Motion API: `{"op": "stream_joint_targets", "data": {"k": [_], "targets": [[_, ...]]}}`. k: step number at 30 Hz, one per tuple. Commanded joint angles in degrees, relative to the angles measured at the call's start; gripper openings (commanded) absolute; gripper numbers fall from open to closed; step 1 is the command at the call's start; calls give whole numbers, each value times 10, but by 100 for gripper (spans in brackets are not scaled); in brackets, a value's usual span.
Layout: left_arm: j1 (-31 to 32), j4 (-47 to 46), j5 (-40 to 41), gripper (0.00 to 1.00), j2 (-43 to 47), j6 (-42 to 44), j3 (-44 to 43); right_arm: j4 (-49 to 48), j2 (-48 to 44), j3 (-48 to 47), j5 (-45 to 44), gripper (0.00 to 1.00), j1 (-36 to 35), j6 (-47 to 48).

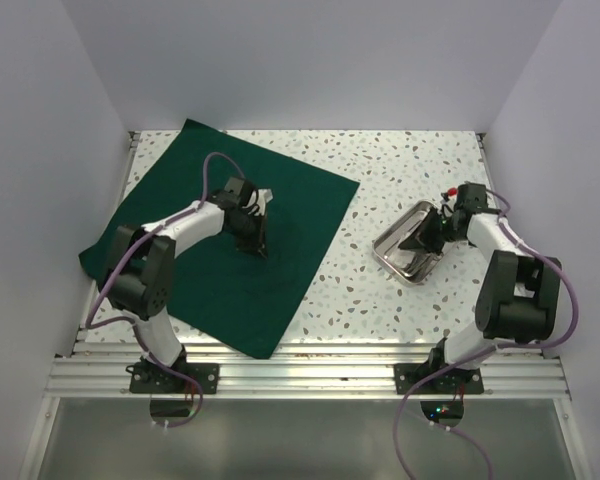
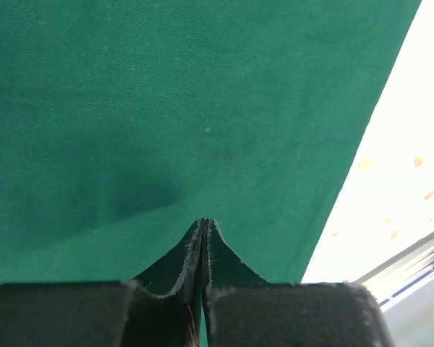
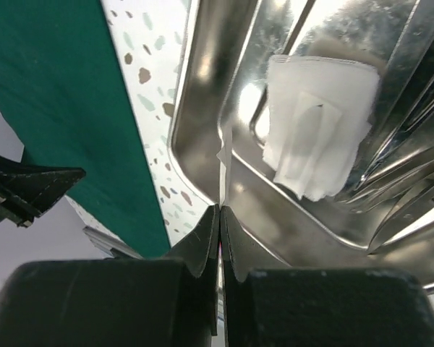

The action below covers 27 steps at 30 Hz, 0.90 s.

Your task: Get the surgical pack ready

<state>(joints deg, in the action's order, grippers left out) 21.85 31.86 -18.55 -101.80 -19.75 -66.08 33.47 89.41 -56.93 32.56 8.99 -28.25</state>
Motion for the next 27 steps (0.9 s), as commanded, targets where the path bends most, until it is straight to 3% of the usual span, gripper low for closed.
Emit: {"op": "stream_joint_targets", "data": {"k": [1,6,10,13,17,20,27], "targets": [[-3,-5,-16,4,-5,26,-22,-27,26,19,22,0,13,34],[-2,-4,-19,5,-5,27,-24,-58,66,35,34,0,25,44],[-2,-4,-25,6,-9,24,-26,-17,82,23,-5,0,29,57],[-1,-7,-25,6,-9,22,-25,20,77,8,-24,8,29,71],[-2,-7,-29,11,-17,18,-26,75,61,-34,-67,38,28,86],[0,-9,-30,16,-30,16,-28,127,47,-80,-96,52,25,101],[19,-17,-48,21,-75,6,-51,212,31,-147,-297,53,28,47]]}}
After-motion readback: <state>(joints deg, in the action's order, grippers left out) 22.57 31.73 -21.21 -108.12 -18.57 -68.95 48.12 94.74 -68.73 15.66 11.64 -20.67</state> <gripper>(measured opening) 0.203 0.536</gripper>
